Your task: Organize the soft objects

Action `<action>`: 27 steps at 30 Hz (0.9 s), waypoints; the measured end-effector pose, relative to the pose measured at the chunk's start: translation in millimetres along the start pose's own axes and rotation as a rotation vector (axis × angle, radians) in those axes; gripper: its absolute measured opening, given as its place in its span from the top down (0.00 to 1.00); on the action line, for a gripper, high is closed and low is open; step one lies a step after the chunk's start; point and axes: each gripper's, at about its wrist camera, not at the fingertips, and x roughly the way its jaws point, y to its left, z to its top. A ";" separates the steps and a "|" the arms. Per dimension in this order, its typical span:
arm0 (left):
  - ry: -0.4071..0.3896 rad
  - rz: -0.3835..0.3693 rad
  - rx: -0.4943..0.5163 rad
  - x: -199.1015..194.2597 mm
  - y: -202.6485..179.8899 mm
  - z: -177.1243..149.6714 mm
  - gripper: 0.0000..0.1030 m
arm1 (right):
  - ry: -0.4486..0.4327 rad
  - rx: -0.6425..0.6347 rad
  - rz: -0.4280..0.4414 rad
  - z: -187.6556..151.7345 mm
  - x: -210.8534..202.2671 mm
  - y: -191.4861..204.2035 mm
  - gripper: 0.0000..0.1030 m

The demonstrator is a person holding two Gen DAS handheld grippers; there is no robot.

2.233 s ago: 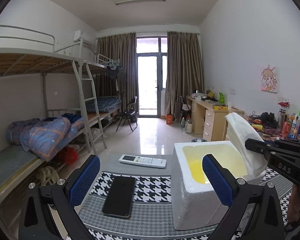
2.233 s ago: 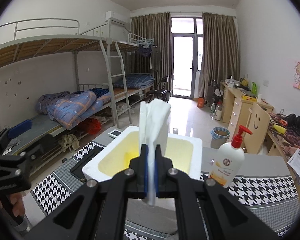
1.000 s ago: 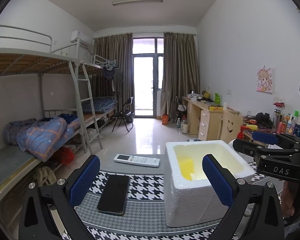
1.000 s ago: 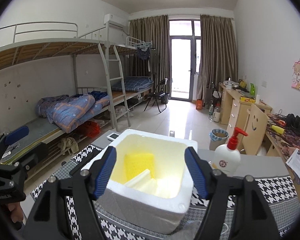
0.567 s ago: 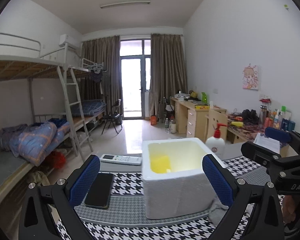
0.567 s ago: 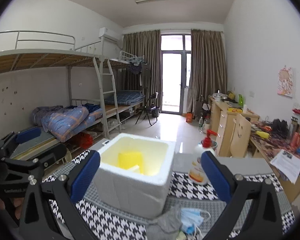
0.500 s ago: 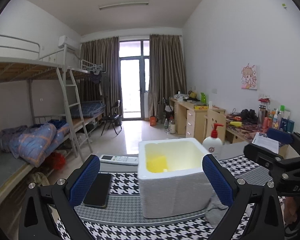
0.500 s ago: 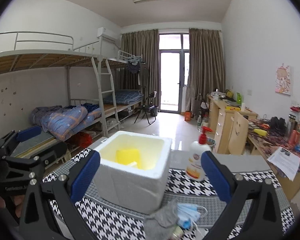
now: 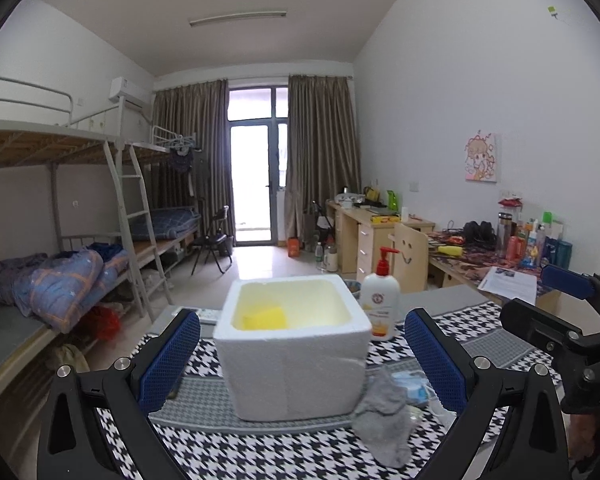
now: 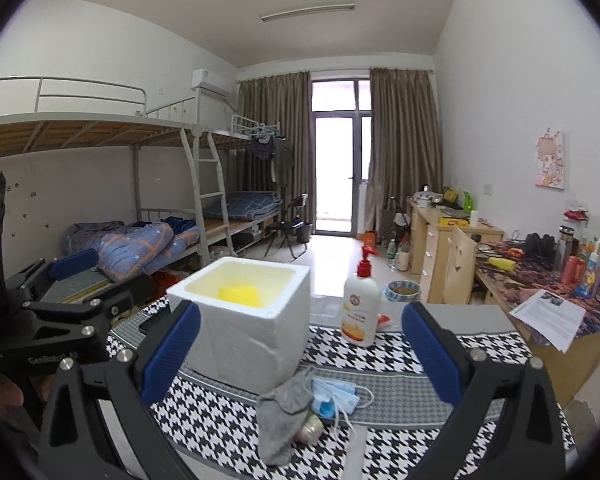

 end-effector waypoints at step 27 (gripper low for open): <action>-0.042 -0.053 -0.001 -48.8 -19.3 -113.5 0.01 | -0.026 0.092 -0.140 -104.8 -67.1 -10.2 0.01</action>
